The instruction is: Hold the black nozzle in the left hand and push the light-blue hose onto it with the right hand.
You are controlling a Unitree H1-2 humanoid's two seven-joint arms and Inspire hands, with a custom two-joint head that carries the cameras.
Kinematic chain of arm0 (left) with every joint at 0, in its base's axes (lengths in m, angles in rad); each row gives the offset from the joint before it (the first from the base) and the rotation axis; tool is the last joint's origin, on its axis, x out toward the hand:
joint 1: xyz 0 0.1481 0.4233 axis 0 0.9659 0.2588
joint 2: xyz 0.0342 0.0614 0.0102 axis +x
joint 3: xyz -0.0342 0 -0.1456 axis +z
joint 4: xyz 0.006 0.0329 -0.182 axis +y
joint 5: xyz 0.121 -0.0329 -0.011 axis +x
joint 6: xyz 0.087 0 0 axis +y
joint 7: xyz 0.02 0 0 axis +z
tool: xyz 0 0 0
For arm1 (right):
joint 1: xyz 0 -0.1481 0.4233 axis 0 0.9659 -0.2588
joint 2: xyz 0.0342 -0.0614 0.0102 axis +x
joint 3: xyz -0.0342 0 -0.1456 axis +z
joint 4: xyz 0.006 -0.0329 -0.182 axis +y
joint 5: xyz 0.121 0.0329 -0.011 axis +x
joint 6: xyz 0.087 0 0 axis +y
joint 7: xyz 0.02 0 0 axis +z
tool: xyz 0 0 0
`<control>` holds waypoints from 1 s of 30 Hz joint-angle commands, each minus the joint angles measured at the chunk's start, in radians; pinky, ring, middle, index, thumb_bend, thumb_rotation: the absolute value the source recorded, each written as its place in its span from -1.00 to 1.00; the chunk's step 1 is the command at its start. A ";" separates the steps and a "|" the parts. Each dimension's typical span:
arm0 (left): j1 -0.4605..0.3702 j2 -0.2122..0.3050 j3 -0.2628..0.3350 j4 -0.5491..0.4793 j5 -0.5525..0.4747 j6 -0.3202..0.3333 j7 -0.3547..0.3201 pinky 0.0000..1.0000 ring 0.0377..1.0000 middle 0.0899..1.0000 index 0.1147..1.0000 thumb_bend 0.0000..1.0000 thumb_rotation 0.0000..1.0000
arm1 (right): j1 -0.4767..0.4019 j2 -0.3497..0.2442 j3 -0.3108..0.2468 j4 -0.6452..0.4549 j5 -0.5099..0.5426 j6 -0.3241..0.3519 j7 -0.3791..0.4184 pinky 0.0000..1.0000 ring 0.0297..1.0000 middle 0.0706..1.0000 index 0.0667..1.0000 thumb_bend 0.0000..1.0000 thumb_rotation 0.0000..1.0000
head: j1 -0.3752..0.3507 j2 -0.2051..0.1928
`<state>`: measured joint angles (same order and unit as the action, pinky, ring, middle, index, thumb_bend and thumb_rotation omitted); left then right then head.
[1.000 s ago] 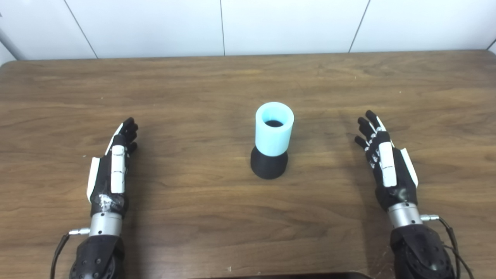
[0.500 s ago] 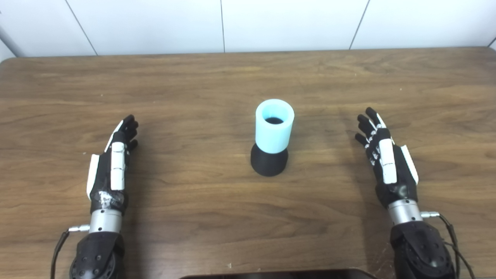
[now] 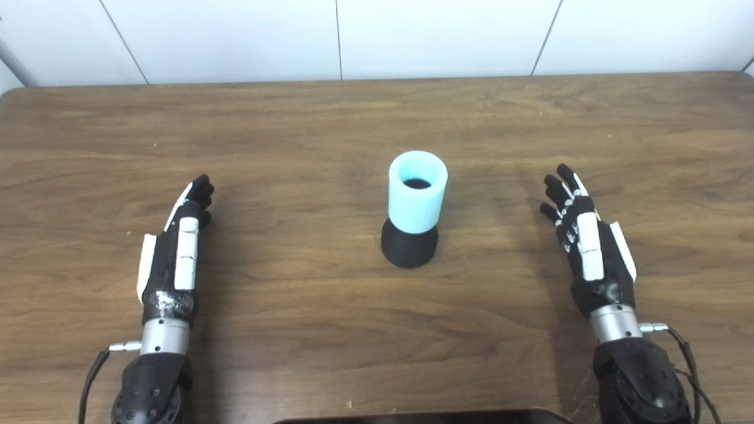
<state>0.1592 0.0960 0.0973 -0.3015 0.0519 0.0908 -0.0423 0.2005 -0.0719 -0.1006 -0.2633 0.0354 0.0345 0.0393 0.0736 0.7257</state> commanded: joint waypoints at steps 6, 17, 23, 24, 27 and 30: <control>0.056 0.001 -0.024 0.013 0.033 -0.028 0.002 0.87 0.89 0.84 0.82 -0.09 0.82 | 0.017 -0.010 0.001 0.039 -0.007 -0.072 -0.002 0.86 0.90 0.83 0.91 0.11 1.00 | 0.003 -0.044; 0.061 -0.010 -0.017 0.069 0.012 -0.078 0.004 0.95 0.93 0.86 0.84 -0.06 0.76 | 0.018 -0.008 0.004 0.084 0.006 -0.117 0.002 0.89 0.88 0.85 0.92 0.07 1.00 | 0.001 -0.108; 0.056 -0.014 -0.019 0.111 0.005 -0.108 0.004 0.96 0.95 0.87 0.84 -0.08 0.75 | 0.013 -0.016 0.006 0.118 -0.002 -0.141 0.004 0.90 0.90 0.86 0.93 0.07 1.00 | 0.016 -0.155; 0.054 -0.014 -0.020 0.116 0.007 -0.111 0.005 0.97 0.96 0.88 0.85 -0.08 0.75 | 0.013 -0.016 0.006 0.122 -0.004 -0.143 0.002 0.90 0.90 0.86 0.93 0.07 1.00 | 0.017 -0.162; 0.050 -0.015 -0.021 0.125 0.001 -0.108 0.003 0.98 0.97 0.89 0.86 -0.11 0.74 | 0.010 -0.014 0.006 0.140 0.000 -0.158 0.001 0.88 0.90 0.85 0.93 0.07 1.00 | 0.012 -0.180; 0.048 -0.014 -0.020 0.132 0.000 -0.117 0.005 0.97 0.96 0.89 0.86 -0.16 0.73 | 0.006 -0.010 0.005 0.156 0.008 -0.166 0.001 0.88 0.90 0.84 0.93 0.10 1.00 | 0.008 -0.191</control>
<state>0.1631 0.0906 0.0925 -0.2051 0.0565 -0.0335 -0.0369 0.1886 -0.0788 -0.0936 -0.1671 0.0377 -0.0923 0.0400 0.0813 0.5339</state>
